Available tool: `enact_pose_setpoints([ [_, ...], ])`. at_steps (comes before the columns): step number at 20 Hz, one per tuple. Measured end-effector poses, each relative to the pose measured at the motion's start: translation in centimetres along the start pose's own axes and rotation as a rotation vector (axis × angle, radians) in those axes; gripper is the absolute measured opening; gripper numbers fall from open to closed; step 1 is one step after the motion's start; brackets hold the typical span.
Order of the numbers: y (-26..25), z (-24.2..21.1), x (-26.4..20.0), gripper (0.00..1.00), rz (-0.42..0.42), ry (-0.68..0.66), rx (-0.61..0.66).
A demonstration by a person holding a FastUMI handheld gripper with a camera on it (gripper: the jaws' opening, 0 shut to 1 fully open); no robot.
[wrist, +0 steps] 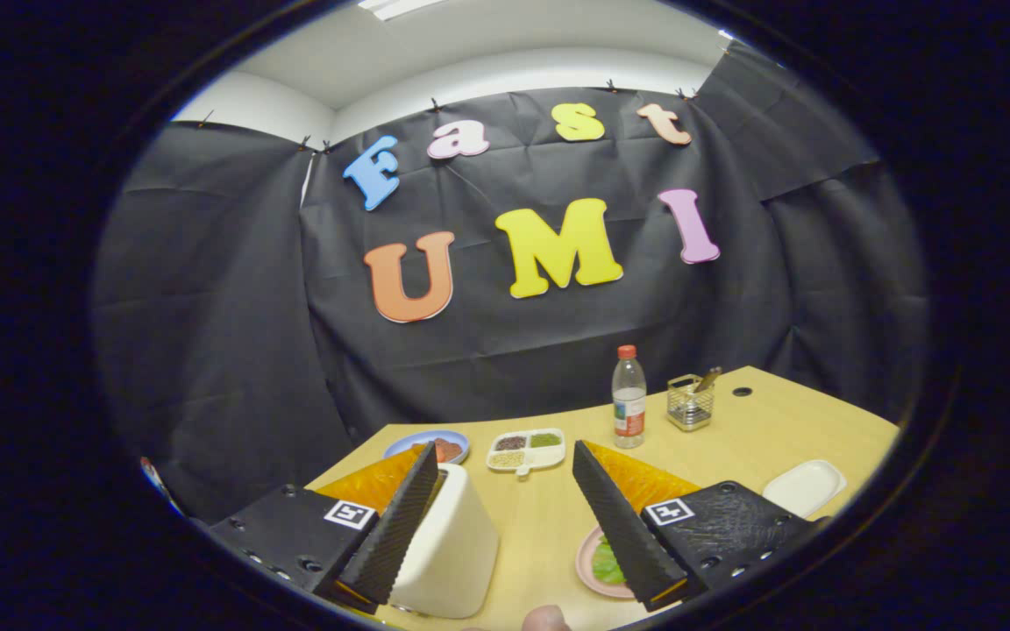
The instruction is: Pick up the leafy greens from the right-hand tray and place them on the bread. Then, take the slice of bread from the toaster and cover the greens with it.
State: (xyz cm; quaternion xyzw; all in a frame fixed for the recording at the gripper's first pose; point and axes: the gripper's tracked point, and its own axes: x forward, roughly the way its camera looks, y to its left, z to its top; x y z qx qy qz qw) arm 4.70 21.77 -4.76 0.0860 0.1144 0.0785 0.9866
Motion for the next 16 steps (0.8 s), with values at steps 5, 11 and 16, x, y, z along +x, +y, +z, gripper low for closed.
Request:
enact_pose_setpoints([
  [5,3.9,-1.6,2.4,0.95,0.009,0.052,0.001],
  [11,6.1,-5.4,4.9,0.85,-0.006,0.169,-0.021],
  [16,5.9,-6.2,6.0,0.53,-0.022,0.201,0.001],
])
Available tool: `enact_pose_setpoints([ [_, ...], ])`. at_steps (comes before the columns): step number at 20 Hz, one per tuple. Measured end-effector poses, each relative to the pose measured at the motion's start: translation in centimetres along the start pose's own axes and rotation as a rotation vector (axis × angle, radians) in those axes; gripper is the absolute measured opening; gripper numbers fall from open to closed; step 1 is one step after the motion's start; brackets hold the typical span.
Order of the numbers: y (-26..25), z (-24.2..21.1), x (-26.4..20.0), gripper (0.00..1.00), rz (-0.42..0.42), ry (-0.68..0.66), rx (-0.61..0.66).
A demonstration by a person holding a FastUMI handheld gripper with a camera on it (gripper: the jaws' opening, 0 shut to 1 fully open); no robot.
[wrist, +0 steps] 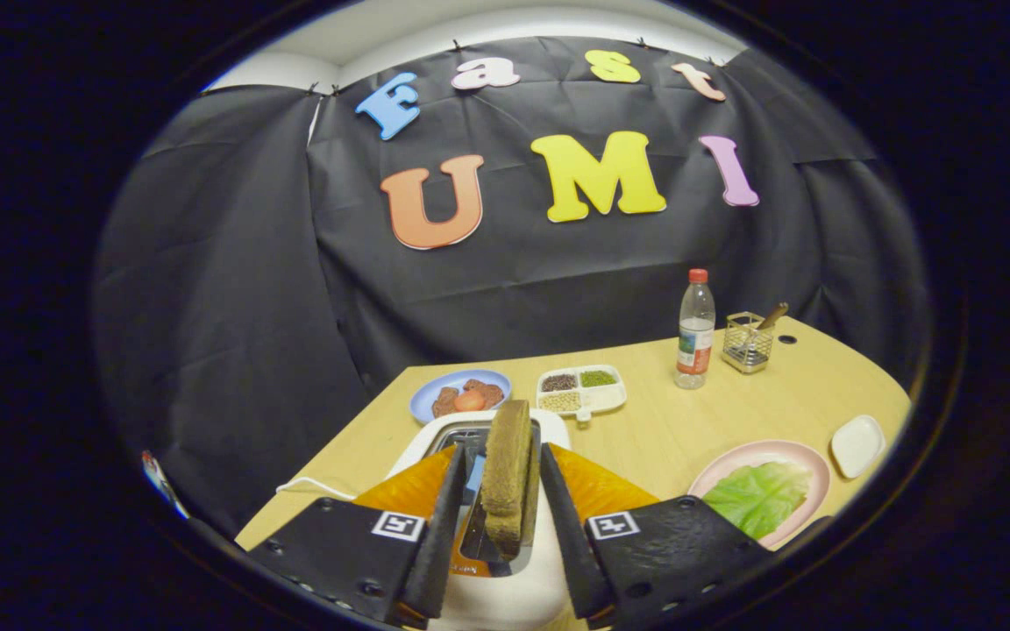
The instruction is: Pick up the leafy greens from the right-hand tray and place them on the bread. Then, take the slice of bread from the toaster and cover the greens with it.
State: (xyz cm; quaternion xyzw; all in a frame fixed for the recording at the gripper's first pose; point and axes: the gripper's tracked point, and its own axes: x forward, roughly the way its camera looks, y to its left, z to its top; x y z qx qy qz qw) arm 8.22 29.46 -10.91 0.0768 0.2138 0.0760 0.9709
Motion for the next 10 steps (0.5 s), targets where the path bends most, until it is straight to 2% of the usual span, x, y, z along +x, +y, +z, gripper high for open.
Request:
enact_pose_setpoints([
  [1,-0.1,0.0,0.2,0.38,-0.001,-0.001,0.007],
  [2,-0.1,0.0,0.2,0.3,0.004,0.002,0.019],
  [3,0.2,0.0,0.2,0.17,0.024,0.005,0.036],
  [4,0.3,0.2,0.2,0.16,0.036,0.002,0.044],
  [5,0.4,0.2,0.0,0.08,0.055,0.003,0.049],
  [10,0.6,2.5,-1.6,0.08,0.106,-0.062,0.077],
])
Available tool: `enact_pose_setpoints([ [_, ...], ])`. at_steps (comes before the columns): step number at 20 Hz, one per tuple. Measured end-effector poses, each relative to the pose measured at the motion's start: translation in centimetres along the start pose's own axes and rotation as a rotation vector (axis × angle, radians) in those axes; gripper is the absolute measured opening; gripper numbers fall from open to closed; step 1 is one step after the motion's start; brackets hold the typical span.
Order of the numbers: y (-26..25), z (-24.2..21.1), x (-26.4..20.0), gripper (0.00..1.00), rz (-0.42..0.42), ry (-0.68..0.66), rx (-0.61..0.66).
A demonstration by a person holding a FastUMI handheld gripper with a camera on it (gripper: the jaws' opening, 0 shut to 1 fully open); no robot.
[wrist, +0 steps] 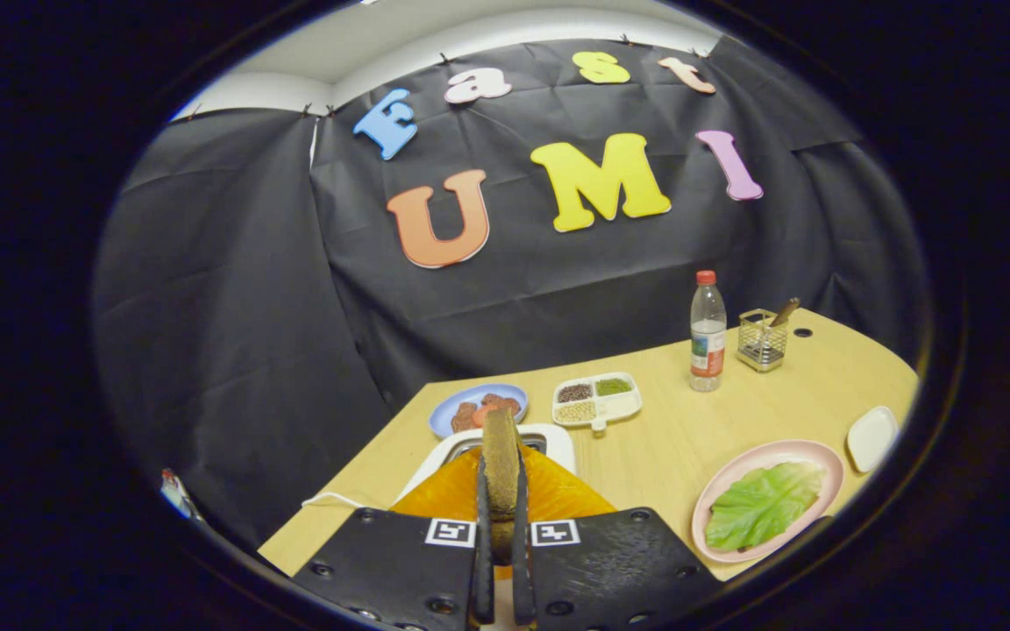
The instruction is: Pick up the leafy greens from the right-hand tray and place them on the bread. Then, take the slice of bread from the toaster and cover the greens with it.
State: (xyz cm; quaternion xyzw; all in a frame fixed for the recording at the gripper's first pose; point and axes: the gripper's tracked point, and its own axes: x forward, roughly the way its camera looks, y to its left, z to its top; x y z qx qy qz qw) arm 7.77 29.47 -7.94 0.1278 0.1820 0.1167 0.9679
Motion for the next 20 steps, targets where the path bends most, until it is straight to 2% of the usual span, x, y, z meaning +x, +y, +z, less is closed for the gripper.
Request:
enact_pose_setpoints([
  [7,-1.1,6.9,-5.0,0.08,0.067,-0.16,0.073],
  [11,-4.6,9.0,-7.4,0.08,0.045,-0.215,0.071],
  [15,-10.5,7.5,-7.8,0.08,-0.038,-0.212,-0.001],
  [20,-16.5,3.1,-6.5,0.08,-0.114,-0.108,0.017],
])
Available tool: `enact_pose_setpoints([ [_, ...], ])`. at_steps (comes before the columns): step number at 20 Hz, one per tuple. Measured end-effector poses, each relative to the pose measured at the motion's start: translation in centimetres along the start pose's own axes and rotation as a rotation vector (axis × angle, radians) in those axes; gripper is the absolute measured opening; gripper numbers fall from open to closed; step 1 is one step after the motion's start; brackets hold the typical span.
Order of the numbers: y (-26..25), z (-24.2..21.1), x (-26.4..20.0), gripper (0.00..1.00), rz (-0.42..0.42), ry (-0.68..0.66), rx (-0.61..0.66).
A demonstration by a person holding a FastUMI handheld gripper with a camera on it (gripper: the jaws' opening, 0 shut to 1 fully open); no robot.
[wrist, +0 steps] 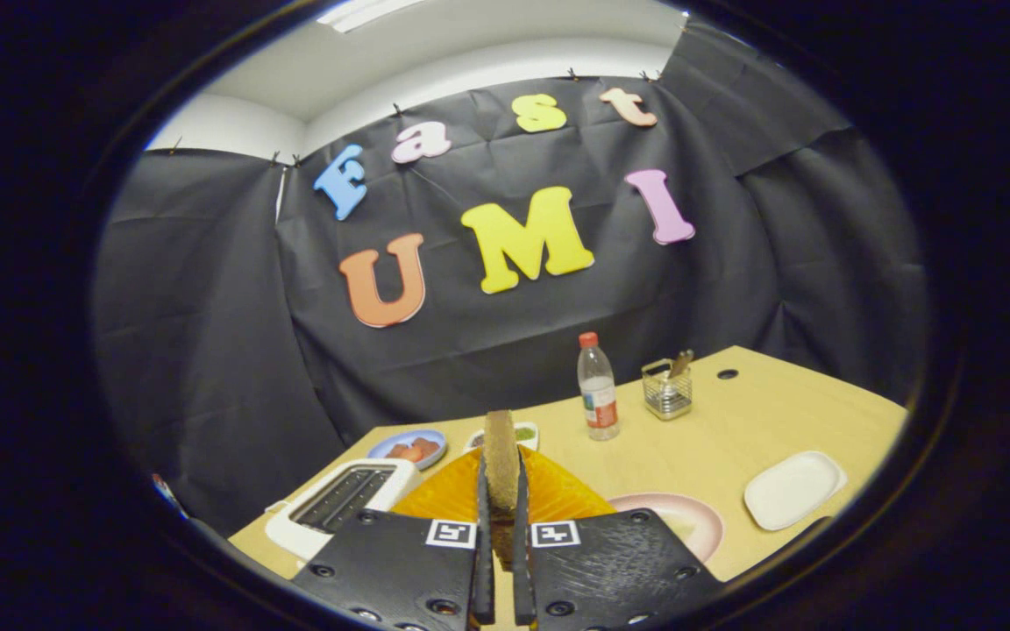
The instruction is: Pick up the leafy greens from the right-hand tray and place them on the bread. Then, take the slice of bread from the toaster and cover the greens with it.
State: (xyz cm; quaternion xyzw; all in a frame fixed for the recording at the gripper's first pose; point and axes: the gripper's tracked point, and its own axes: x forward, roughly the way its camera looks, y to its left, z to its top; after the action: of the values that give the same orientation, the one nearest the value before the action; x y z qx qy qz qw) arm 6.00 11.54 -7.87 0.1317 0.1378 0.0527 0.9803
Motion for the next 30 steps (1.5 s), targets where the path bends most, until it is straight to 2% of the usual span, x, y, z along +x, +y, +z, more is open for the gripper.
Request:
enact_pose_setpoints([
  [9,-4.3,-5.9,1.9,0.08,-0.005,0.128,0.08],
  [13,-6.4,-7.4,2.0,0.08,0.033,0.152,0.137],
  [18,-11.1,-8.8,2.5,0.08,-0.019,0.17,0.193],
  [19,-11.7,-9.1,2.4,0.13,-0.026,0.178,0.2],
  [20,-12.6,-9.8,2.5,0.13,-0.045,0.195,0.198],
  [21,-12.9,-10.3,2.7,0.24,-0.048,0.207,0.204],
  [23,-13.6,-10.8,2.9,0.24,-0.059,0.218,0.216],
  [27,-14.6,-11.0,2.8,0.36,-0.092,0.229,0.192],
  [30,-15.7,-11.4,2.6,0.5,-0.132,0.243,0.162],
])
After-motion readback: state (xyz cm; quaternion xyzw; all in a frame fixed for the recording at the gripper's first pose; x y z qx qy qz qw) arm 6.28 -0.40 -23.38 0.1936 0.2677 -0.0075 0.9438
